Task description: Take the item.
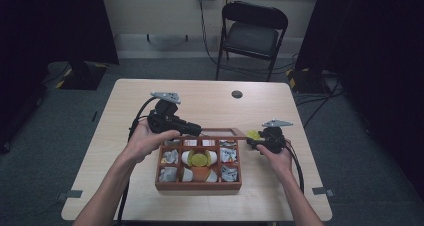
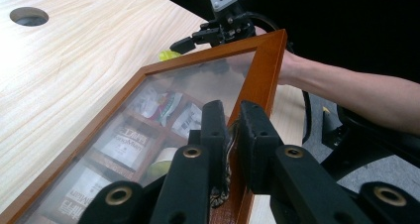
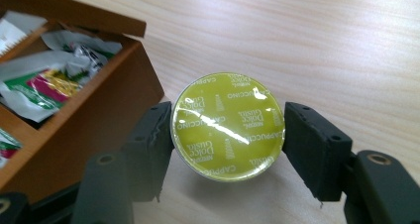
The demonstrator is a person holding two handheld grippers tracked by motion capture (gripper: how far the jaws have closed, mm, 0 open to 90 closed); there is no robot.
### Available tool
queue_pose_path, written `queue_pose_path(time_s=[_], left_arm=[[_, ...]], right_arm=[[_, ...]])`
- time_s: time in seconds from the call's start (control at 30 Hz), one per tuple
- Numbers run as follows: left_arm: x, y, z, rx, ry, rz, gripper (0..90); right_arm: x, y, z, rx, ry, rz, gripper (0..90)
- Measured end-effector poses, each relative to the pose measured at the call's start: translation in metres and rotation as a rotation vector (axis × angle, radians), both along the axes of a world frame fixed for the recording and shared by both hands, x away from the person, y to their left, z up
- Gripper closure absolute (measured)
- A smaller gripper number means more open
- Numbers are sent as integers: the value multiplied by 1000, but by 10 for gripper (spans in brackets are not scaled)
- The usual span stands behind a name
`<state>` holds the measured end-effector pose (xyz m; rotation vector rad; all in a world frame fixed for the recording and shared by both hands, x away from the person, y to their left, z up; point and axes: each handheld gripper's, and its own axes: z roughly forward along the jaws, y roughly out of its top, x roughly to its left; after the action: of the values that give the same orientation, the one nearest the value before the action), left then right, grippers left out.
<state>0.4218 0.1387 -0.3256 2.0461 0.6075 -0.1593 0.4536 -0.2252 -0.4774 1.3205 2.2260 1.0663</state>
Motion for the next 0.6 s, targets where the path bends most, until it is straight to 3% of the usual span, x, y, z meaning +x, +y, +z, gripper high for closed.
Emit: queue_pose_path(time_s=[0.23,0.4,0.6], left_arm=[[0,0,0,0,1,-8,818],[0,0,0,3,5,-6,818],[-1,-1,0,5,6,-8,818]], right_arm=[[-1,4,-4,-39,-21,1,371],[1,7,-5,-28,-20,-2,366],[0,4,-4,1,-21,-3,261]])
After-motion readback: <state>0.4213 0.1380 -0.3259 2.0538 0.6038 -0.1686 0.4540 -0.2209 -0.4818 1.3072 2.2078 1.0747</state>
